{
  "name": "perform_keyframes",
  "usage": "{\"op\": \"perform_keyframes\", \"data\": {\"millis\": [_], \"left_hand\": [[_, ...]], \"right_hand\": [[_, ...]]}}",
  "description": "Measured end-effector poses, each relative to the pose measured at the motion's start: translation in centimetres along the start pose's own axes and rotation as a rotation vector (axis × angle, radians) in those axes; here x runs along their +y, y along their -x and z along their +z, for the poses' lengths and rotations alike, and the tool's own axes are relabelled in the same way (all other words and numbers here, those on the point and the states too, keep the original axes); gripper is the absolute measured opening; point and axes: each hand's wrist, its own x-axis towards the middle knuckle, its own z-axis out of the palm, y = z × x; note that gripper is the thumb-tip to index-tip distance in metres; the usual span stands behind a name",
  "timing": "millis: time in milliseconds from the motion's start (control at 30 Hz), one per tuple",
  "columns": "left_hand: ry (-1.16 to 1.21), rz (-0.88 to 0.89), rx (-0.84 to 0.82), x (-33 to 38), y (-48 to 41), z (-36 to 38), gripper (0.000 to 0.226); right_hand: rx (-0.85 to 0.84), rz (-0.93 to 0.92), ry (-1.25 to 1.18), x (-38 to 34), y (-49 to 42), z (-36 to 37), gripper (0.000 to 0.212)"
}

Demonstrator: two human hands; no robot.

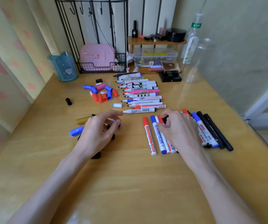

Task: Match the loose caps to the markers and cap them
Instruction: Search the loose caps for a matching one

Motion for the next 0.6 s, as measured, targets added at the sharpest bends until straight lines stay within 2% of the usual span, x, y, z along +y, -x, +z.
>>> {"op": "perform_keyframes", "data": {"millis": [133, 333, 500, 600], "left_hand": [[0.013, -0.042, 0.035, -1.1, 0.2, -1.0, 0.019], [-0.014, -0.050, 0.044, -2.1, 0.3, -1.5, 0.019], [-0.037, -0.047, 0.055, -2.4, 0.4, -1.9, 0.018], [-0.046, -0.043, 0.065, -2.4, 0.5, -2.1, 0.017]], "right_hand": [[0.059, -0.078, -0.017, -0.2, -0.7, 0.9, 0.023], [0.019, -0.171, -0.024, -1.0, -3.7, 2.4, 0.029], [-0.016, -0.215, -0.027, -2.0, -6.6, 4.0, 0.027], [-0.037, -0.206, -0.002, -2.3, -7.8, 4.3, 0.017]]}}
